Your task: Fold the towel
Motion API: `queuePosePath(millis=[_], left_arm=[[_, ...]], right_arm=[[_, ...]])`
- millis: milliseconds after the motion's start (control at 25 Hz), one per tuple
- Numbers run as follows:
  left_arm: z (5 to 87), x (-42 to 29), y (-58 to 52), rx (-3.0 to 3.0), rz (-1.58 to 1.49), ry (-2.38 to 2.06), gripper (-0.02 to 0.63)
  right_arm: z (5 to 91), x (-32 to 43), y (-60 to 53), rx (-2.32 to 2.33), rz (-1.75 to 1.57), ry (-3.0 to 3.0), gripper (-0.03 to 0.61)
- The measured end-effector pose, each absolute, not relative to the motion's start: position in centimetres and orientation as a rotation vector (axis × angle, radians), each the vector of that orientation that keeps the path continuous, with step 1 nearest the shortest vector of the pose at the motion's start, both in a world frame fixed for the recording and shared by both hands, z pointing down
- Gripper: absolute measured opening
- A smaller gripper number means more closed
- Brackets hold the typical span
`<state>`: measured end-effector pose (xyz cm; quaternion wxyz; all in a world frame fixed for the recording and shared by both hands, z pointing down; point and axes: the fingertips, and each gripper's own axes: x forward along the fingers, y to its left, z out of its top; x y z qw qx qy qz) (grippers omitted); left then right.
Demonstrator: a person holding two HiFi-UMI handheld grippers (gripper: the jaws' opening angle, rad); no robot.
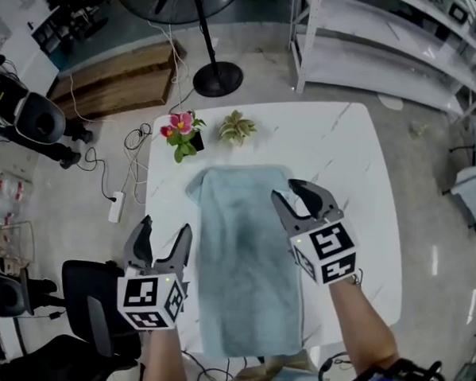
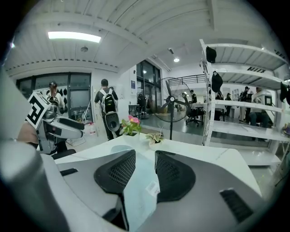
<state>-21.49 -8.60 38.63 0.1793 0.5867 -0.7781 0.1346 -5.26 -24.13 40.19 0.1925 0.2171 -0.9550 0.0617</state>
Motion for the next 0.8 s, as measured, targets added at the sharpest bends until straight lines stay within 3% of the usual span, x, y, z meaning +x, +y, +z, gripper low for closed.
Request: queuePosePath(millis=[280,440,800], left_arm=[[35.0,-16.0,0.1,1.705,0.274,-2.296,0.195],[35.6,-12.3,4.6,1.715,0.325,-2.318,0.061],[42.8,-4.9,11.6,1.747,0.384,-2.184,0.048]], right_arm=[[34.9,-0.5,-15.7,0.614,0.12,-2.756,0.15],[33.7,3.2,-10.7,0.618,0.095,-2.768,0.15],[41.7,12.3,-0.1,0.576,0.19,-2.612,0.146]])
